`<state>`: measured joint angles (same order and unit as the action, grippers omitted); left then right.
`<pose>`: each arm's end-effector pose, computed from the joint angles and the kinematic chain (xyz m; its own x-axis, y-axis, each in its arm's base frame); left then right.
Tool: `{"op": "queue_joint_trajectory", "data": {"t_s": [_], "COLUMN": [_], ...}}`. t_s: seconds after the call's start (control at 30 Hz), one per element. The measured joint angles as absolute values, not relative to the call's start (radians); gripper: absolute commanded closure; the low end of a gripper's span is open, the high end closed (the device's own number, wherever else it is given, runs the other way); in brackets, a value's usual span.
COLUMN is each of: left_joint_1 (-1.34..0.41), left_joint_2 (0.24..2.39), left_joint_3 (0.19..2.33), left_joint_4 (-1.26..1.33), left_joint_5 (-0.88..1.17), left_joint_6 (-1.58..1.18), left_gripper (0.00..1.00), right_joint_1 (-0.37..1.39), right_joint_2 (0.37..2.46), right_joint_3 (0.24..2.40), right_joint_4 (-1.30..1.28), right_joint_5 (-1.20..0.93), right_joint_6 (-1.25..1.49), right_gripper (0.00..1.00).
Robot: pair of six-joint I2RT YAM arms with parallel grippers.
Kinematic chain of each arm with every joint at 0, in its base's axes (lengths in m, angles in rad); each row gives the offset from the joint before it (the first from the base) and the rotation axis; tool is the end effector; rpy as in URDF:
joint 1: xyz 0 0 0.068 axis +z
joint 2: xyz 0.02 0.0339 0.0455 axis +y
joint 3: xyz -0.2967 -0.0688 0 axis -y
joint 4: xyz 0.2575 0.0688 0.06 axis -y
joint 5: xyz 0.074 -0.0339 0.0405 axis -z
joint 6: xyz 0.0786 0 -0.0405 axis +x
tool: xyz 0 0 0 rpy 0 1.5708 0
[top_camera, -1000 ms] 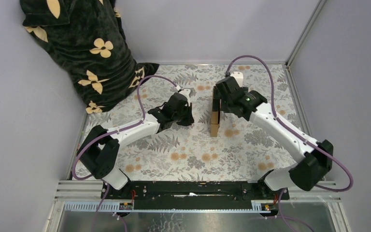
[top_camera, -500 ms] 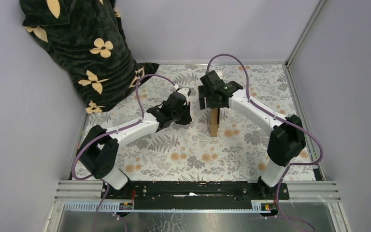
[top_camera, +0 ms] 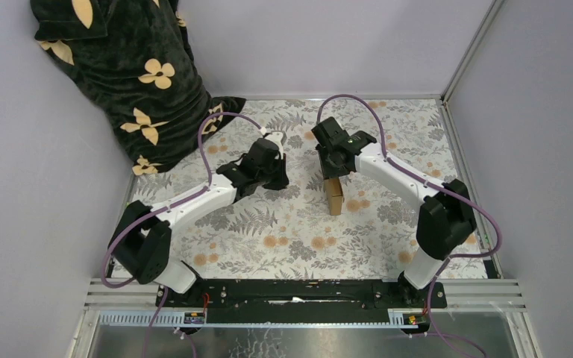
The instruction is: Fold the paper box
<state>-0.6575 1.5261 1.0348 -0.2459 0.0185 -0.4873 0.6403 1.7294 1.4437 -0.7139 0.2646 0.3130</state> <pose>0.2960 -0.2304 0.2388 -0.7613 -0.0036 -0.6484 0.3003 0.8842 -0.3577 0.3426 0.2296 0.2654 -0.7845 -0.2138 -0.5821 -0.2330 0.9715 -0.0428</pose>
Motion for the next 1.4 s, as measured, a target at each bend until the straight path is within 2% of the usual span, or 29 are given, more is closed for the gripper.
{"op": "queue_joint_trajectory", "data": {"t_s": [0.23,0.57,0.7,0.9,1.13,1.17,1.27,1.4], "left_joint_1": [-0.618,-0.581,-0.516,-0.365,-0.318,-0.315,-0.312,-0.312], "left_joint_2": [1.378,1.207,1.147,1.1,1.11,1.118,1.136,1.142], "left_joint_3": [0.983,0.908,0.892,0.881,0.88,0.88,0.872,0.842], "left_joint_4": [-0.295,-0.378,-0.411,-0.419,-0.419,-0.419,-0.412,-0.411], "left_joint_5": [-0.005,-0.036,-0.02,0.109,0.204,0.212,0.234,0.248], "left_joint_6": [-0.484,-0.484,-0.483,-0.482,-0.476,-0.476,-0.476,-0.476], "left_gripper": [0.97,0.96,0.95,0.95,0.95,0.95,0.95,0.95], "right_joint_1": [0.66,0.811,0.849,0.918,0.998,1.001,1.005,1.006], "right_joint_2": [1.557,1.39,1.405,1.48,1.539,1.546,1.562,1.571], "right_joint_3": [1.334,1.258,1.231,1.224,1.235,1.24,1.251,1.251], "right_joint_4": [-0.714,-0.69,-0.693,-0.693,-0.652,-0.648,-0.633,-0.617], "right_joint_5": [0.111,-0.082,-0.098,-0.089,-0.1,-0.1,-0.1,-0.101], "right_joint_6": [0.112,-0.17,-0.245,-0.321,-0.374,-0.379,-0.39,-0.396], "right_gripper": [0.78,0.73,0.72,0.71,0.7,0.69,0.51,0.41]}}
